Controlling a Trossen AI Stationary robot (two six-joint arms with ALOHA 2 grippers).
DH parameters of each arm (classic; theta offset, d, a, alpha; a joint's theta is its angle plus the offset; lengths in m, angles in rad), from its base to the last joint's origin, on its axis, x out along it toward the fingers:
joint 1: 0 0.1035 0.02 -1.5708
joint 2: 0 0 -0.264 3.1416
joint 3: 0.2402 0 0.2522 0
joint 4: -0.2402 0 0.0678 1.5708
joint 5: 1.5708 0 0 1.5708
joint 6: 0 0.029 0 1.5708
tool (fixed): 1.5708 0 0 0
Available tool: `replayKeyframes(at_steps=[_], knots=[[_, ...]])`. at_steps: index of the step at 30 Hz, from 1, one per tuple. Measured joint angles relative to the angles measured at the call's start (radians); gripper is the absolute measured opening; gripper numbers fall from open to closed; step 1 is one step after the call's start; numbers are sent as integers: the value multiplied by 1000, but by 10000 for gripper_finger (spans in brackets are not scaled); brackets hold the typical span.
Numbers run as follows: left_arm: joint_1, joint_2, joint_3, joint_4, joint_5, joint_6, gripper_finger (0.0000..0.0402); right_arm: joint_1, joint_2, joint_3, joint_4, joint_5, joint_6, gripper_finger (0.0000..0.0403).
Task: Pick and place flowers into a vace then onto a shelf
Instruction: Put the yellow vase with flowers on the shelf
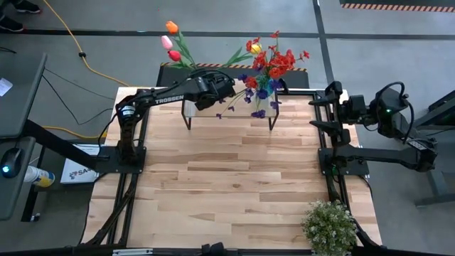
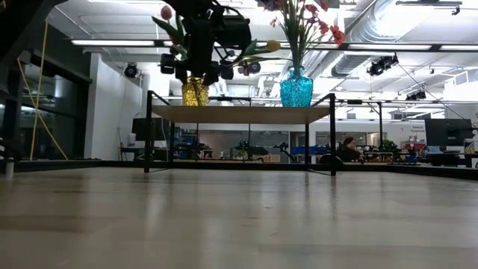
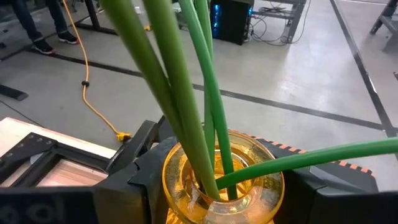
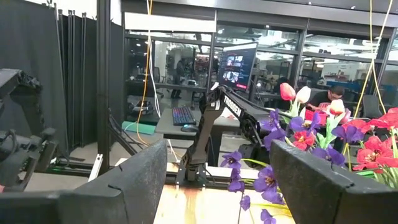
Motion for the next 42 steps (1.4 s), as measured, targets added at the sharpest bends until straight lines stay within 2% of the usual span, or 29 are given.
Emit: replayKeyframes(at_steps=[13,21,29,42], knots=[[-33,17,2,0,1,3,237,0,0,0,-6,0,1,273],[-60,34,3,-2,-9,-26,251,0,0,0,-21,0,0,273],[-79,34,3,-6,-2,-25,244,0,0,0,-37,0,-2,273],[-87,35,3,-24,11,-26,261,0,0,0,-49,-1,-2,273]])
